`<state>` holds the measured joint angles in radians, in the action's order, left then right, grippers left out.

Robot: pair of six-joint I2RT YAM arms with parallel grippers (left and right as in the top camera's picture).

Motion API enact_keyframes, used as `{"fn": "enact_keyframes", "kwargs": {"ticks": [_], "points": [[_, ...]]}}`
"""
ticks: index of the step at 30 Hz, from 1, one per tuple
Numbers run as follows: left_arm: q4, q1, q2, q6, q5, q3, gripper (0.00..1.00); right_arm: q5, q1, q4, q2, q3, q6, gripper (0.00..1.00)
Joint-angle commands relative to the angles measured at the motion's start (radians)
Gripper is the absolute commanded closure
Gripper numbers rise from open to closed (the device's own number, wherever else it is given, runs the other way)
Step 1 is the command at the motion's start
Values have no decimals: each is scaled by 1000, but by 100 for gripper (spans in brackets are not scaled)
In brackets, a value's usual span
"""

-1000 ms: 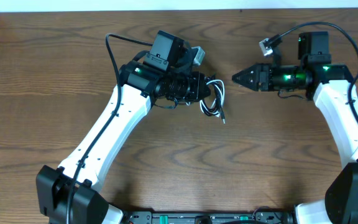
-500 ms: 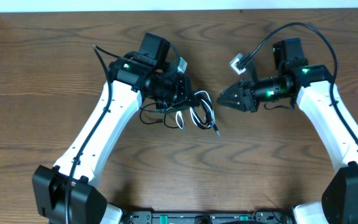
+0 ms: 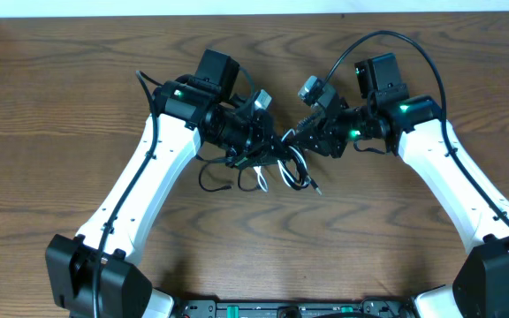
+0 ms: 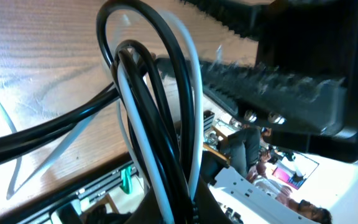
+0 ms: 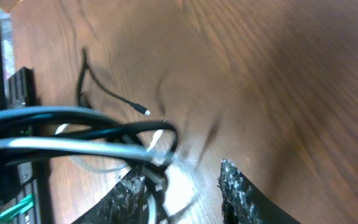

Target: Untangle cables

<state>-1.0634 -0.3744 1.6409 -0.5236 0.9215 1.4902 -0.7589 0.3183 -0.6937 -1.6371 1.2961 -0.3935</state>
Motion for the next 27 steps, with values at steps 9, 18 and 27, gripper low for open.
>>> {"fn": "enact_keyframes", "kwargs": {"ticks": [9,18,27], "points": [[-6,47,6,14,62,-1,93,-31,19,-28,14,11,-1,64],[-5,60,6,32,61,-1,93,-309,-87,-47,14,12,-115,60],[-6,60,6,31,62,-1,93,-274,-13,-40,13,-18,-154,68]]}}
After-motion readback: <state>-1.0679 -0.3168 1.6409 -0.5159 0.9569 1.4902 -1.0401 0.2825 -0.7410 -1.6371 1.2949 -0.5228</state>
